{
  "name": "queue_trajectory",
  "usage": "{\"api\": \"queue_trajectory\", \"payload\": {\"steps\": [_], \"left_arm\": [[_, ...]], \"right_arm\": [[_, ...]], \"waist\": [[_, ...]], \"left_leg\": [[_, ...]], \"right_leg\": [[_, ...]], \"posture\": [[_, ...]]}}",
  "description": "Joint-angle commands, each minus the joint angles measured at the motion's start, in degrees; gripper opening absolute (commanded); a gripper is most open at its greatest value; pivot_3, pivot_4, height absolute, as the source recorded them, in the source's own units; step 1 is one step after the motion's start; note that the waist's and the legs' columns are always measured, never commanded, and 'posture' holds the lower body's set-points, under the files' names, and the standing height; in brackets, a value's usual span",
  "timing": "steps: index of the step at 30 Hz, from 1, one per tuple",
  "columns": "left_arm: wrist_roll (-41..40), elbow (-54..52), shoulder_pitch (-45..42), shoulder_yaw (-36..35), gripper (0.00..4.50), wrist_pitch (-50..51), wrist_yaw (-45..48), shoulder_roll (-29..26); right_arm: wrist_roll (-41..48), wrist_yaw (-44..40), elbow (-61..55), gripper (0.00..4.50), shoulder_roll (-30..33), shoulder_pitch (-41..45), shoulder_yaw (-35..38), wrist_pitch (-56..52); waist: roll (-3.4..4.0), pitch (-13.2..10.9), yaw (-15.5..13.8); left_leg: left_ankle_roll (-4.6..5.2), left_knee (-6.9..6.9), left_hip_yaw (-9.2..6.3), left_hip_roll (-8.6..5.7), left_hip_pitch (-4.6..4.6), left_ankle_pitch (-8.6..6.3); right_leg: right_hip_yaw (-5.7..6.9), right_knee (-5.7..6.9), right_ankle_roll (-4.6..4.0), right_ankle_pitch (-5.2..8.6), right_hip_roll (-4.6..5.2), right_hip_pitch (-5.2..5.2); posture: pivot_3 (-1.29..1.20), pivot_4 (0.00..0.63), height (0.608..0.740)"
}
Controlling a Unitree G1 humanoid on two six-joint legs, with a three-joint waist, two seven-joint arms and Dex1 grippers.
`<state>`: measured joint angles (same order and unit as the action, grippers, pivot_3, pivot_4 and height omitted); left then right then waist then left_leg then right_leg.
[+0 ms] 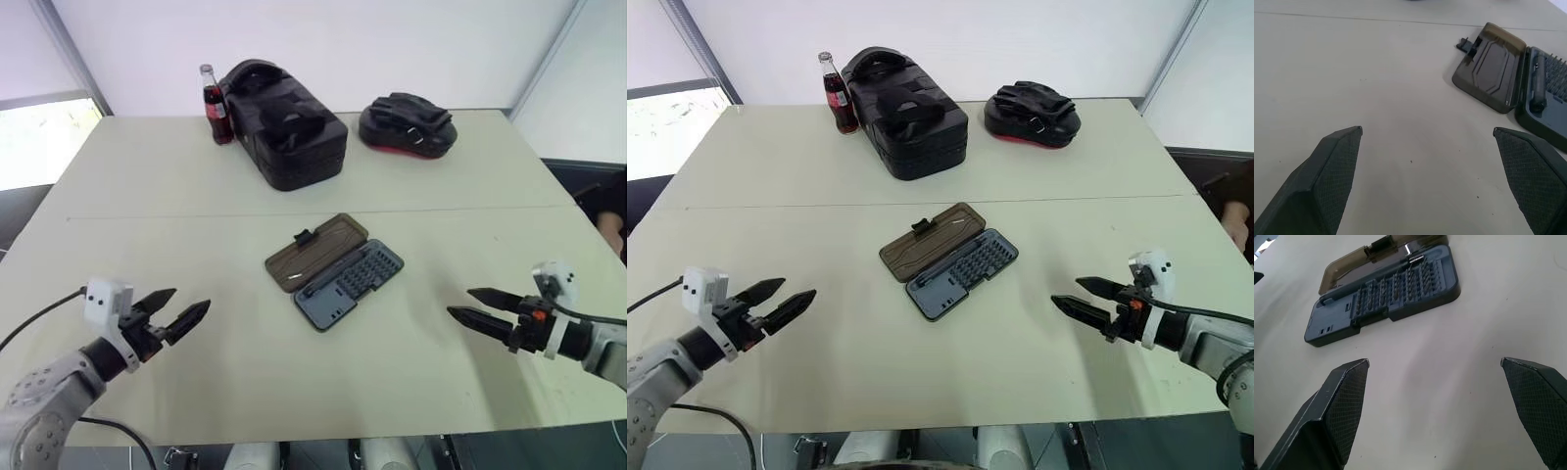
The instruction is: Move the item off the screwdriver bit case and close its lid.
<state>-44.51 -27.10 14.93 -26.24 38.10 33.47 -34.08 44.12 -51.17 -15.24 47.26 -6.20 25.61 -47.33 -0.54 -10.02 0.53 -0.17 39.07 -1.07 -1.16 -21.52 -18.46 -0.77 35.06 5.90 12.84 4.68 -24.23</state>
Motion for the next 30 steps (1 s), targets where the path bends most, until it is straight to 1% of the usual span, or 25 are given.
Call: {"api": "queue_trajectory", "payload": {"steps": [1, 4, 10, 30], "left_arm": [[-1.1, -0.6, 0.1, -2.3, 4.48, -0.4, -0.1, -0.4], [-2.2, -1.5, 1.0, -3.2, 4.48, -0.5, -0.7, 0.8], [-1.9, -2.1, 1.7, -3.3, 4.48, -1.1, -1.6, 1.5], [0.2, -0.7, 0.8, -1.7, 4.48, -2.7, -1.8, 1.5]], "right_arm": [[0.7, 0.3, -1.3, 4.5, -0.5, 0.6, -0.1, 0.4], [0.4, 0.3, -1.1, 4.5, -0.9, 0.5, -0.8, 0.5], [-0.2, 0.3, -0.4, 4.5, -0.8, 1.4, -1.9, 0.9], [-3.4, 0.0, 2.4, 4.5, -0.9, 4.6, -4.7, 3.7]], "waist": [[0.01, 0.0, 0.0], [-0.01, 0.0, 0.1], [-0.01, 0.0, 0.0], [-0.02, 0.0, 0.0]], "left_leg": [[0.0, 0.0, 0.0, 0.0, 0.0, 0.0], [0.0, 0.0, 0.0, 0.0, 0.0, 0.0], [0.0, 0.0, 0.02, 0.0, 0.0, 0.0], [0.0, 0.0, 0.03, 0.0, -0.01, 0.0]], "right_leg": [[0.0, 0.0, 0.0, 0.0, 0.0, 0.0], [0.0, 0.0, 0.0, 0.0, 0.0, -0.01], [-0.01, 0.0, 0.0, 0.0, 0.01, -0.01], [-0.01, 0.0, -0.01, 0.0, 0.01, -0.02]], "posture": [[0.0, 0.15, 0.74], [0.0, 0.15, 0.74], [0.0, 0.15, 0.74], [0.0, 0.15, 0.74]]}}
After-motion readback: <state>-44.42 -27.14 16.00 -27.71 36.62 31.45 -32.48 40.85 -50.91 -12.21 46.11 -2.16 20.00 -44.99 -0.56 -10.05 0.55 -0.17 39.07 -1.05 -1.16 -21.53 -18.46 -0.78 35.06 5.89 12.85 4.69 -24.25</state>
